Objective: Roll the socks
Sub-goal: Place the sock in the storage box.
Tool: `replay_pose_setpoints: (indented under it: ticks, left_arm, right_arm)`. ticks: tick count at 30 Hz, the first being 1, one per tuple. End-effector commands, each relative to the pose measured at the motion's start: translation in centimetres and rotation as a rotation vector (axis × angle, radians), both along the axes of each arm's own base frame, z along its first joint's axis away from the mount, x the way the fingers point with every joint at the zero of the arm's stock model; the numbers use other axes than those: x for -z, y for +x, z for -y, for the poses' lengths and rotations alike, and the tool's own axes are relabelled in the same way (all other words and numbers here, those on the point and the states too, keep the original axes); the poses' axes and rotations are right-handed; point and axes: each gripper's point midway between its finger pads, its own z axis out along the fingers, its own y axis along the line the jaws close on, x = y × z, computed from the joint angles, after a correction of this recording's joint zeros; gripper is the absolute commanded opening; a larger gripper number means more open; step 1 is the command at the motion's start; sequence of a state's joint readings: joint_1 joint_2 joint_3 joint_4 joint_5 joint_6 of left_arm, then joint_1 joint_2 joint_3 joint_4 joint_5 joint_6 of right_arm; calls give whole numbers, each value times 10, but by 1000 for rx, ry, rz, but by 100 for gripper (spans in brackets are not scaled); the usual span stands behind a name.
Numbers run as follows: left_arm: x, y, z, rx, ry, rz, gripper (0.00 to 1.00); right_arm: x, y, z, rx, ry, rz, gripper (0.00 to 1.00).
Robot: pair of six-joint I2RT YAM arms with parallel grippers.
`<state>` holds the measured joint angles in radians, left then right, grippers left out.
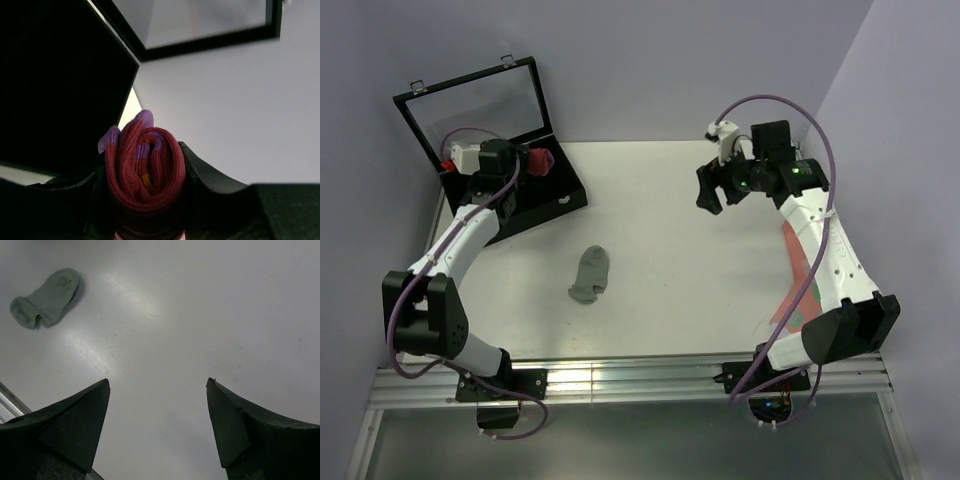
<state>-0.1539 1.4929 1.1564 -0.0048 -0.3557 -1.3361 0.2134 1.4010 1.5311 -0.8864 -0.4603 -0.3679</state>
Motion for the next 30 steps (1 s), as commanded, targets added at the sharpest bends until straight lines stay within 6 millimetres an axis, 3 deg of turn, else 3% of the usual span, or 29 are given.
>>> replay_pose_setpoints:
  ticks: [1,4,5,6,9,14,19,20,30]
  left_arm:
    - [-11,13,-23,-121,-116,-13,0]
    - [-8,18,-31,-178,-188,-37,0]
    - [2,13,-37,-216,-182,-92,0]
    - [-4,16,-39,-232,-189,-95,0]
    - [5,10,-49,-279,-225,-141,0]
    - [23,-10,-65,-359,-288,-167,0]
    - [51,-18,-98,-423,-279,-226,0]
    - [63,-23,-99,-435,-285,-259,0]
    - [111,-24,-97,-467,-354,-316,0]
  right_arm:
    - [-47,20,28,45,29,123,85]
    - [-59,23,36,71,35,138,85]
    - [-62,24,38,79,29,148,85]
    - [-68,24,40,89,22,174,85]
    - [-78,28,50,131,-18,212,88]
    - [-69,29,53,117,-44,181,88]
    - [-51,32,54,119,-57,146,88]
    - [-49,33,55,118,-61,140,88]
    - [-37,38,53,103,-66,111,88]
